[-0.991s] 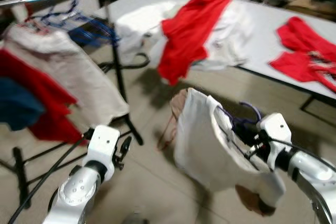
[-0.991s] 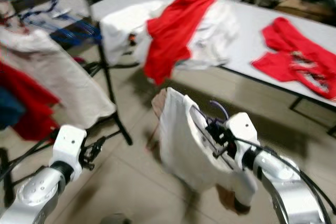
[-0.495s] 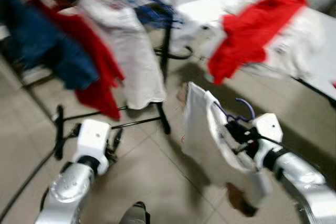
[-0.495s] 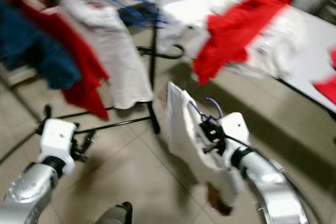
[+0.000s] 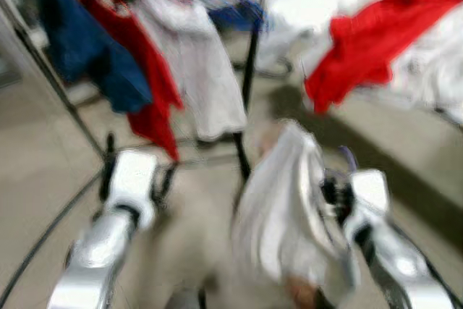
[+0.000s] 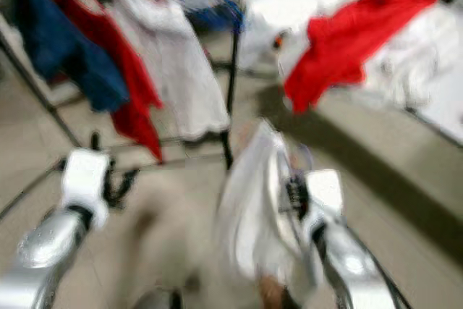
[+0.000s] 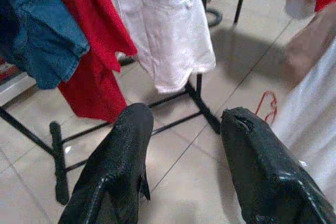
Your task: Hang hanger
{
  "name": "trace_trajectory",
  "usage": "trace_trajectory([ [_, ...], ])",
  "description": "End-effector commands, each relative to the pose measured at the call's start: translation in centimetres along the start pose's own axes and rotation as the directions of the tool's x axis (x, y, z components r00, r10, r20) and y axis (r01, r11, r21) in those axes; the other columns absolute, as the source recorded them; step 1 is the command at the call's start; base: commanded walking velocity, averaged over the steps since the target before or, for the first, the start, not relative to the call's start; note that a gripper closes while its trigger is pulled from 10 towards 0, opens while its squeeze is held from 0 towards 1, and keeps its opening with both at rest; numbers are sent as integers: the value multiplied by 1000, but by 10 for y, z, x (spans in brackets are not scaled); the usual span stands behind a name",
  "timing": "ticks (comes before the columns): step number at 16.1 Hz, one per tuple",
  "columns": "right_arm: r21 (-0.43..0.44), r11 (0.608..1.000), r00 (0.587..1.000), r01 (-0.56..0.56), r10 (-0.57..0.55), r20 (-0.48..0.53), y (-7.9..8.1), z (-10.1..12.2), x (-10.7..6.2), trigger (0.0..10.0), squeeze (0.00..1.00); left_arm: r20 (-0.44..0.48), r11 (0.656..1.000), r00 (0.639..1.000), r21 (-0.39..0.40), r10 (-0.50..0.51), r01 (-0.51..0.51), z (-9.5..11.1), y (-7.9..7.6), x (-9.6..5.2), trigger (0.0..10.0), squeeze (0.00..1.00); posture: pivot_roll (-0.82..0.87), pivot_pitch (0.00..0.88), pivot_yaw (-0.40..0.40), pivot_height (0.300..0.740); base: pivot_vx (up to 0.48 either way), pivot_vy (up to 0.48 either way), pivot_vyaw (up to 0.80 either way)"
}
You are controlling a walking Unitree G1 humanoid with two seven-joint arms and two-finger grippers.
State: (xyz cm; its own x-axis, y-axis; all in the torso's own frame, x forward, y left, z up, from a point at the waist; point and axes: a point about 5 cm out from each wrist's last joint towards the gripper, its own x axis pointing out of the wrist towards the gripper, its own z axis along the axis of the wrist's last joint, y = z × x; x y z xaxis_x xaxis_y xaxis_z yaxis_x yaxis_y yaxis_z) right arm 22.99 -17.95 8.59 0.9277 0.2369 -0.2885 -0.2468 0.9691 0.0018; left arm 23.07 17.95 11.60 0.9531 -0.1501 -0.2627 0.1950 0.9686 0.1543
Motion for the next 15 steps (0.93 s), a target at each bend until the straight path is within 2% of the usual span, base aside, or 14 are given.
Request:
trace_trajectory([
  [1, -16, 1000, 999, -16, 16, 42, -5, 11, -3, 10000, 0, 17, 1000, 1000, -4, -22, 22, 3, -5, 0, 10000, 0, 53, 101, -20, 740, 0, -379, 756],
  [5, -47, 998, 997, -51, 54, 60, -4, 16, 7, 10000, 0, 25, 1000, 1000, -5, -14, 14, 4, -8, 2, 10000, 0, 68, 83, -32, 740, 0, -373, 800],
  [8, -46, 998, 996, -47, 51, 72, -7, 20, 10, 10000, 0, 38, 1000, 999, -7, -20, 20, 7, -9, 9, 10000, 0, 54, 72, -15, 740, 0, -371, 800],
  [10, -37, 998, 995, -45, 48, 85, -5, 22, 13, 10000, 0, 48, 999, 998, 10, -42, 41, 11, -5, 15, 10000, 0, 42, 94, 11, 740, 0, -345, 800],
  [11, -34, 998, 995, -47, 49, 86, -3, 21, 13, 10000, 0, 46, 999, 998, 23, -39, 38, 11, -3, 16, 10000, 0, 50, 94, 17, 740, 0, 0, 800],
  [13, 10, 999, 995, -42, 41, 86, 6, 14, 13, 10000, 0, 54, 999, 998, -15, -36, 37, 12, 2, 18, 10000, 0, 50, 69, 40, 740, 0, 0, 794],
  [14, 39, 999, 997, -14, 11, 81, 8, 9, 12, 10000, 0, 44, 1000, 999, 5, -31, 31, 10, 2, 20, 10000, 0, 41, 45, 70, 740, 0, 0, 0],
  [15, 3, 1000, 997, -24, 23, 78, 13, 8, 11, 10000, 0, 59, 999, 998, -9, -39, 39, 11, -1, 21, 10000, 0, 26, 48, 83, 740, 0, 0, 0],
])
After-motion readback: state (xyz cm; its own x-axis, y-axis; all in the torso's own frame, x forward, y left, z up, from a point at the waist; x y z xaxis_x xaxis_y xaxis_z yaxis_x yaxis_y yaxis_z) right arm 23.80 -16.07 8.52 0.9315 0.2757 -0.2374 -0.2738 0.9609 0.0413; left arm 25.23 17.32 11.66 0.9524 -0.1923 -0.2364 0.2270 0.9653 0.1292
